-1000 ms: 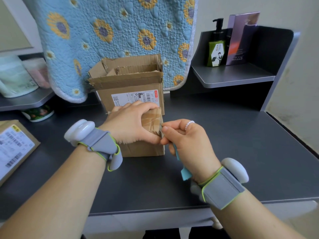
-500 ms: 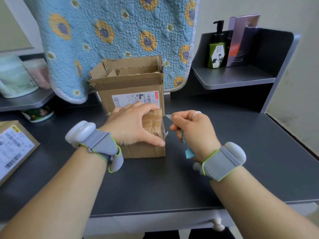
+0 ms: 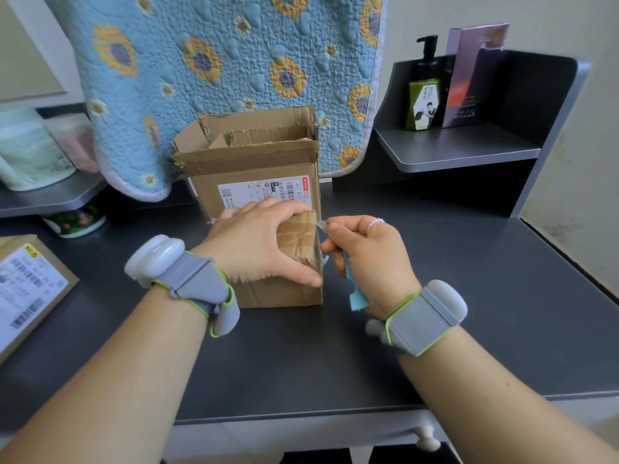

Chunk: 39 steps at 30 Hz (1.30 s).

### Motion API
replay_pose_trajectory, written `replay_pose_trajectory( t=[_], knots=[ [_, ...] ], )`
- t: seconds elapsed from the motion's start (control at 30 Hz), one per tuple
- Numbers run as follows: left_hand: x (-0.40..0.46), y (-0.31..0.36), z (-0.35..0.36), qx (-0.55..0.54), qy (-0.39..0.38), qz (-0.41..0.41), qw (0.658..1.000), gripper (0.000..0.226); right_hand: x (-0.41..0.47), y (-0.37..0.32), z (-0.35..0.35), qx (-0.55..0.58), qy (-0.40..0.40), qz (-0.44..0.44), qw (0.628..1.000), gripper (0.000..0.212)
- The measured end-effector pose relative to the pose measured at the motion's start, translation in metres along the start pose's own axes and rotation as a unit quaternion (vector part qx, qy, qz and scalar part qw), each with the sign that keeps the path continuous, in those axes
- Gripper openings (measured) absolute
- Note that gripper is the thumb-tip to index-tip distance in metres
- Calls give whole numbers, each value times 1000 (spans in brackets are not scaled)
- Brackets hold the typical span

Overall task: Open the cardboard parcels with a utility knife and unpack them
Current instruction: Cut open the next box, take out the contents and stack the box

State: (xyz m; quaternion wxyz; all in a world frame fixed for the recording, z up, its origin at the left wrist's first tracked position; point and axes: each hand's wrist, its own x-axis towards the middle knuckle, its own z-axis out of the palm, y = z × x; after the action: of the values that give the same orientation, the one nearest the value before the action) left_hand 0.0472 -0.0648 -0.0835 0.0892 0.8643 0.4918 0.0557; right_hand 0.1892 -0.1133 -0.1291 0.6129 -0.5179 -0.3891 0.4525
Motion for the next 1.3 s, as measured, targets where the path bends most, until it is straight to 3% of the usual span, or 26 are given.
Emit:
replay_pose_trajectory(
  t=[0.83,1.3],
  knots=[
    [-1,1,-2,-5,-15,2,1000,97,-8,-1,-7,45,-37,1,998,12],
    [-3,2,-2,-3,-18,11,1000,96,-17,-2,-9,-6,-35,-2,999,12]
  ],
)
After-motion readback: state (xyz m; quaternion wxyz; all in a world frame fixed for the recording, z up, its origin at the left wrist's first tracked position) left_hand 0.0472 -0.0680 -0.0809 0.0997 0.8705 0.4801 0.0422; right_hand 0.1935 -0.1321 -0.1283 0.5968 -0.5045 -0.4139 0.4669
